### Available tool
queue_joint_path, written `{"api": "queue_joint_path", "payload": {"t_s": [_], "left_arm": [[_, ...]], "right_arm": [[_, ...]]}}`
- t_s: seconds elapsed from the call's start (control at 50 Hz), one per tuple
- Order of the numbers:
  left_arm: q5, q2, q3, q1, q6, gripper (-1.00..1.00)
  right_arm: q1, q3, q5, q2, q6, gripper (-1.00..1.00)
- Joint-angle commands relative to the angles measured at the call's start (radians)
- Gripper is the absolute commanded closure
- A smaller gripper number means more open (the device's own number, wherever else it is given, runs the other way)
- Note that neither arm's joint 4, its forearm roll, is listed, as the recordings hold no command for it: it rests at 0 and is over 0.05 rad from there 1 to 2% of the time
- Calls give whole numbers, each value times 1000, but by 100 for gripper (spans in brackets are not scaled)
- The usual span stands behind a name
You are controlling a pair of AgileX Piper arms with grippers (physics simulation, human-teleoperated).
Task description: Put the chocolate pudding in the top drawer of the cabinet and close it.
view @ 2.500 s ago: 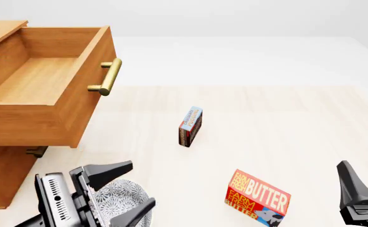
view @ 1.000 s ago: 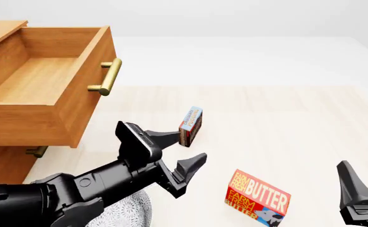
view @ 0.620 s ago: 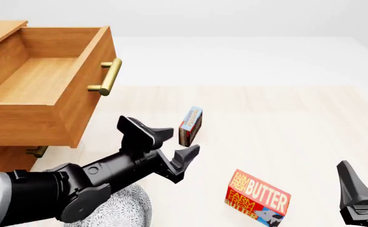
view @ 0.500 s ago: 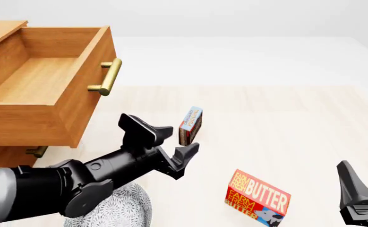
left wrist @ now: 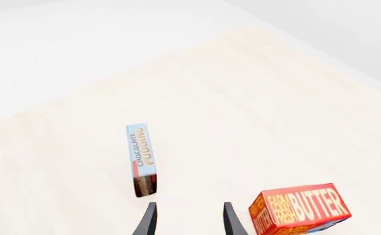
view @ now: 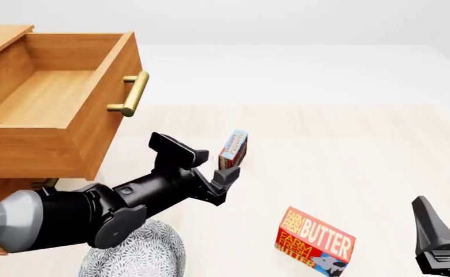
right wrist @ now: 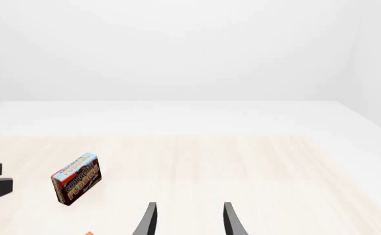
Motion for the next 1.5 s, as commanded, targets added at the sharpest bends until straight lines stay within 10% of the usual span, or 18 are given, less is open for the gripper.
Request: {"api": "queue_joint_path", "payload": {"t_s": [0.02, 1.5], "left_arm": [[-10, 23, -7, 36, -13, -100], [-50, 273, -166, 108, -89, -100]], "right_arm": [[0, 0, 0, 0, 0, -100], [0, 0, 0, 0, 0, -100]]}}
